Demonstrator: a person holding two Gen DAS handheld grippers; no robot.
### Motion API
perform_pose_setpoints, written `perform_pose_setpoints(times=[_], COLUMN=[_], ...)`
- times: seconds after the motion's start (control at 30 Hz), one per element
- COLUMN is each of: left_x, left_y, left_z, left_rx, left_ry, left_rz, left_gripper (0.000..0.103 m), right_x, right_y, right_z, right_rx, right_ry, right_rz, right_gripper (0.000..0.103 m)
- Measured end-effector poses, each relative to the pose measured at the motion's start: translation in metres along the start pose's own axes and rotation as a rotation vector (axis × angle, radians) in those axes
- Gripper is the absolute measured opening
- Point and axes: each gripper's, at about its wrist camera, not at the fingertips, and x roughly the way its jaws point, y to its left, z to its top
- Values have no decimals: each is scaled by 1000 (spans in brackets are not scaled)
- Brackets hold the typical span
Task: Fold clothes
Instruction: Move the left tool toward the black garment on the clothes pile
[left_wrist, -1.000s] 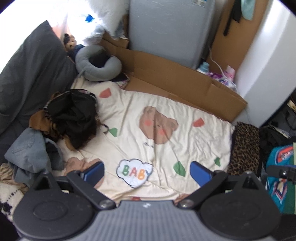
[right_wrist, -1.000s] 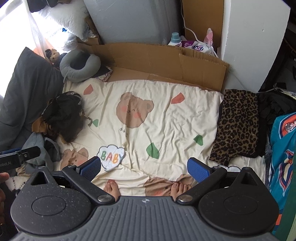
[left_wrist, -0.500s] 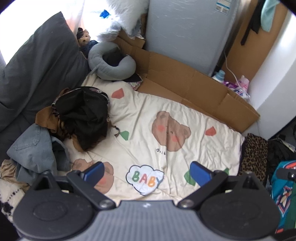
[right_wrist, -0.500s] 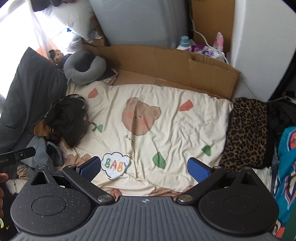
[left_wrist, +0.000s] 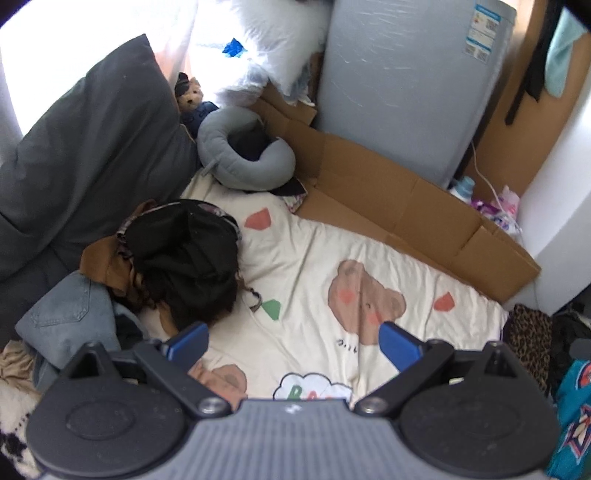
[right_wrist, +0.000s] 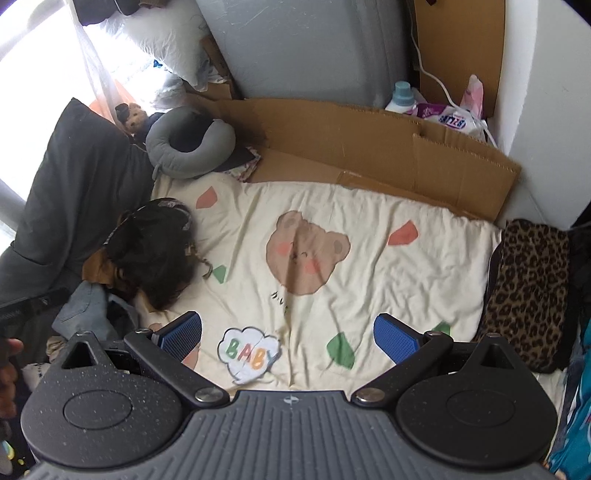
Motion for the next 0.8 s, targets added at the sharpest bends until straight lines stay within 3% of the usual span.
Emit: perform_pose_setpoints(times=[0.8], left_x=[84], left_y=[42], left_z=[3], left_rx=[-74], left_ry=[-18], left_rz=[63], left_gripper=[99], right_x=[97], right_y=[-28], right_z=[29], right_rx=[-44], right_ry=[-6], right_rz=[-72], right_gripper=[102])
